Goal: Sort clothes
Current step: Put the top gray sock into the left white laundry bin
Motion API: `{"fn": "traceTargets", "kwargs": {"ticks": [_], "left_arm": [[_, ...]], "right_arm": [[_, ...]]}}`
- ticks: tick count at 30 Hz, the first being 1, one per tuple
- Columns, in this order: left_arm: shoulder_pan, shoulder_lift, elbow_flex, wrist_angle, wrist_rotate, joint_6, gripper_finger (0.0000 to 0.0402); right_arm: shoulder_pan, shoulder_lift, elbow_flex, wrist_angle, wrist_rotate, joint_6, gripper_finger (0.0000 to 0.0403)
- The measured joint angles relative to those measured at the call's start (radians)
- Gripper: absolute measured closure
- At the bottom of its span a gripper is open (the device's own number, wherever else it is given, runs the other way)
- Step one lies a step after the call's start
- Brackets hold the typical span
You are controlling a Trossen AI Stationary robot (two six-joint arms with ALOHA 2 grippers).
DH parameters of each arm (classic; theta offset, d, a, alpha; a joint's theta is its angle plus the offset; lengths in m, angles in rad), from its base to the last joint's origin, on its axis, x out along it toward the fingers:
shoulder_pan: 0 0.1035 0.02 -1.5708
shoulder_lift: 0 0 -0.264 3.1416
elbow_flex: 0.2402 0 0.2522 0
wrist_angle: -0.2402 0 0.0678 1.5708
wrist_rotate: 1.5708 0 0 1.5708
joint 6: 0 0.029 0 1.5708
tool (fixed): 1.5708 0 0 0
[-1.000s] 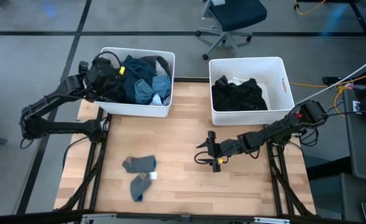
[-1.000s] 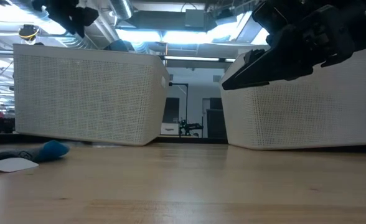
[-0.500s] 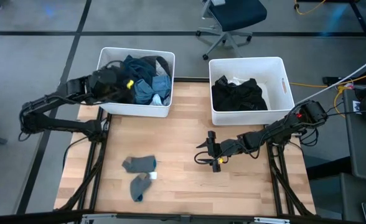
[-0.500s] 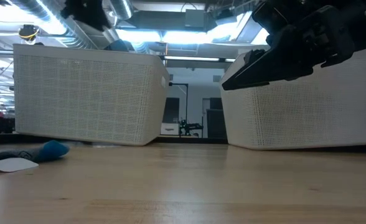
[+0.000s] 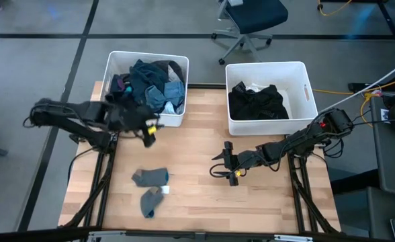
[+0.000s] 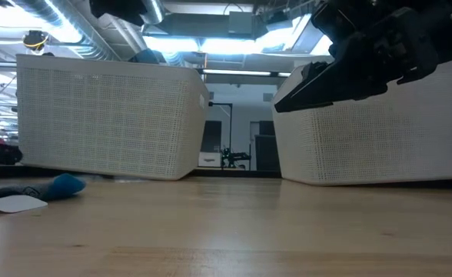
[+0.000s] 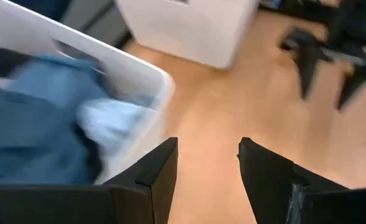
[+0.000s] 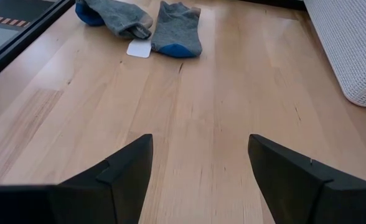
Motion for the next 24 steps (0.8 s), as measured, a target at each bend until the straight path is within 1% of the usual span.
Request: {"fn": "traceTargets", "kwargs": {"ticks": [5, 12, 19, 24], "left_arm": [[-0.148, 0.095, 0.0, -0.004, -0.001, -0.09, 0.0245], [-0.282, 0.271, 0.0, -0.004, -0.001, -0.198, 0.0245], [-0.357, 0.457, 0.0, -0.023, 0.003, -0.299, 0.0245], [-0.375, 0.587, 0.0, -0.027, 0.082, -0.345, 0.0245]], "right_arm": [[0.0, 0.0, 0.0, 0.0, 0.0, 0.0, 0.0139], [0.0, 0.0, 0.0, 0.0, 0.0, 0.0, 0.0139], [0.0, 0.0, 0.0, 0.001, 0.0, 0.0, 0.0139], [0.0, 0.0, 0.0, 0.001, 0.0, 0.0, 0.0139]]}}
